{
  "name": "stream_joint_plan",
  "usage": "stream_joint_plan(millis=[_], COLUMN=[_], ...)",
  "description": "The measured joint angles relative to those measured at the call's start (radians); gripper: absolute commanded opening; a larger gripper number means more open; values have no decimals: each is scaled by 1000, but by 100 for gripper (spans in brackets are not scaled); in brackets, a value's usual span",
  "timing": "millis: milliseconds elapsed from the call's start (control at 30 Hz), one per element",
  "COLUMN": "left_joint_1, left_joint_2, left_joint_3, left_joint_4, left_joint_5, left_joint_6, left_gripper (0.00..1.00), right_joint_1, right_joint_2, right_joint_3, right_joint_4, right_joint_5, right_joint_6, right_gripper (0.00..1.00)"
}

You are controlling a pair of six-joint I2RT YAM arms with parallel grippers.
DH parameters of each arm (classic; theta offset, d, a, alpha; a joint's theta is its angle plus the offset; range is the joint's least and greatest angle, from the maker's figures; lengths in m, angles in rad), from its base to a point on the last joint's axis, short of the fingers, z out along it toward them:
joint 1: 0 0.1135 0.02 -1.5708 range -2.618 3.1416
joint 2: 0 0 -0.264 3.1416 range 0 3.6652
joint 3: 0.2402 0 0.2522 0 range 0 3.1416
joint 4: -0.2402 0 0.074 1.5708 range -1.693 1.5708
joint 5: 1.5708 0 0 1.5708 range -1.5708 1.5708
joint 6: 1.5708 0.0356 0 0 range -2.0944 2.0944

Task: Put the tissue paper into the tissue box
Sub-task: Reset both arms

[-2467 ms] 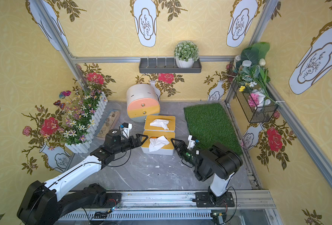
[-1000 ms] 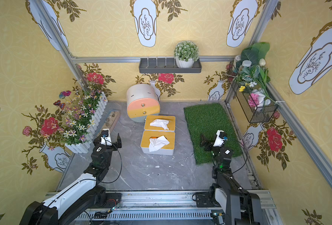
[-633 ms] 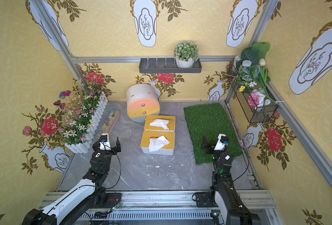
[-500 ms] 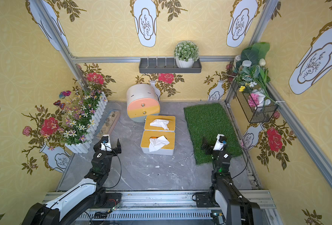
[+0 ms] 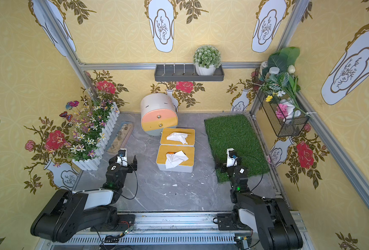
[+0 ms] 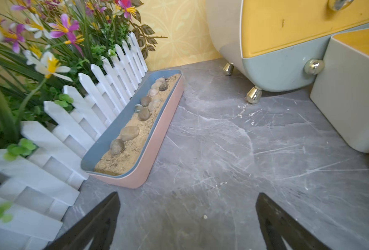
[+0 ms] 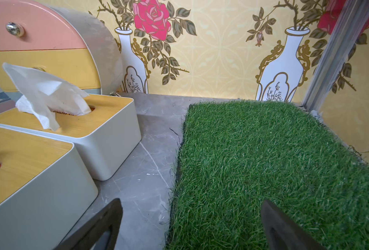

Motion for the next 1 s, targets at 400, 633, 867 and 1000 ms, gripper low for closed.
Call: stream_joint_plan(millis=[400,633,867,1000], left_joint_1=[59,61,61,61], left_joint_2=[27,20,20,20], left_joint_3=[97,97,97,97], left_joint_4=[-45,-65,-66,-66], left_joint_5=[-25,-26,-26,-26], left_joint_6=[-60,-66,-68,-68], left_gripper=[100,100,100,100], right_joint_1=[-36,-46,-46,-48], right_joint_2=[12,14,15,16], right_joint_3=[0,0,0,0], right_joint_4=[-6,-6,-6,-6], right_joint_5=[-40,-66,-68,-74], right_joint_6=[-7,-4,-4,-4], right_gripper=[100,100,100,100])
